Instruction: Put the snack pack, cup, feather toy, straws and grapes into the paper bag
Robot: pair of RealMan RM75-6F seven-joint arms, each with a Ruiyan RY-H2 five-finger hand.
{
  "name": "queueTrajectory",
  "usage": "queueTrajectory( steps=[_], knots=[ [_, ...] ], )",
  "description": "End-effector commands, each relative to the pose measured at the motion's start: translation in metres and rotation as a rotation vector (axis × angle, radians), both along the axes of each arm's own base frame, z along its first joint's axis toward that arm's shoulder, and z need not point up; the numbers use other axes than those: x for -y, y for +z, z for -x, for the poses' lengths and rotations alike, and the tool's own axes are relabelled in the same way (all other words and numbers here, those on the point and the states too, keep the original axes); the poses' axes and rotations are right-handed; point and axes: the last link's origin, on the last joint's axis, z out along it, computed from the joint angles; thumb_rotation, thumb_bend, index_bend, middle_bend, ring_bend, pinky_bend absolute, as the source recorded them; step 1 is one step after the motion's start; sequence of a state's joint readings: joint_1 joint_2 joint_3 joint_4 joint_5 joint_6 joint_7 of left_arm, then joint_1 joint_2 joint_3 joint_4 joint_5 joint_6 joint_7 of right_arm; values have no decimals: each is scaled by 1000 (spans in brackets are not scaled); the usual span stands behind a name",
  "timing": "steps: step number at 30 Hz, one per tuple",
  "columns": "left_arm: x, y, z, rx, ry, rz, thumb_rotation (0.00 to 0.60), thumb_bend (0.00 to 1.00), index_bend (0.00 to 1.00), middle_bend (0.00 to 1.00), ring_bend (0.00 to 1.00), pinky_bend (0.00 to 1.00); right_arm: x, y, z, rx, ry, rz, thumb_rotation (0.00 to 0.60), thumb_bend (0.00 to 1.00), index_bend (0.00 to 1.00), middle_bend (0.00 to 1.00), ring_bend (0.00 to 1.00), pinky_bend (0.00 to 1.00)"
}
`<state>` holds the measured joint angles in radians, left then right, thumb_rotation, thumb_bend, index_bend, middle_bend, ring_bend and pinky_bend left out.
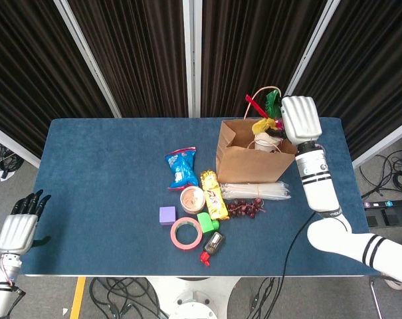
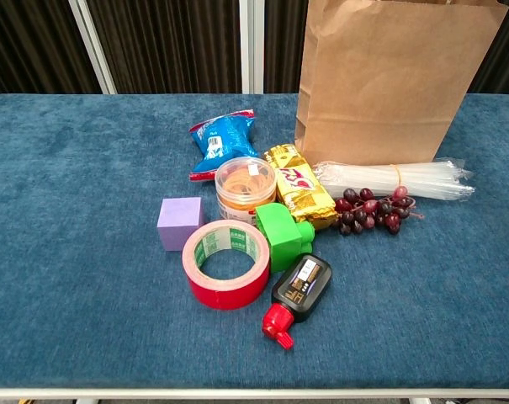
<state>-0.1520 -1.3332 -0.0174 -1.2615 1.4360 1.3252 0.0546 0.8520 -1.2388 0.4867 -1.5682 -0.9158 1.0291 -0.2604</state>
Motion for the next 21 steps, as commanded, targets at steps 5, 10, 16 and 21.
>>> queueTrajectory(
  steps=[5, 10, 16, 21],
  knots=[
    [0, -1, 0, 18, -1, -3, 600, 23, 148, 66, 14, 130, -5, 1, 9, -70, 14, -76, 600, 0, 537, 365, 177, 420],
    [-1, 0, -1, 25, -12, -9, 600, 24, 149, 66, 14, 130, -7, 5, 7, -57, 29, -49, 600, 0, 466, 325, 144, 380],
    [-2, -1, -3, 29, -19, -11, 600, 23, 148, 66, 14, 130, -7, 9, 11, -53, 11, -40, 600, 0, 347, 241, 53, 222],
    [-2, -2, -4, 27, -20, -8, 600, 24, 148, 66, 14, 130, -7, 8, 14, -76, -26, -80, 600, 0, 233, 120, 0, 12]
  ],
)
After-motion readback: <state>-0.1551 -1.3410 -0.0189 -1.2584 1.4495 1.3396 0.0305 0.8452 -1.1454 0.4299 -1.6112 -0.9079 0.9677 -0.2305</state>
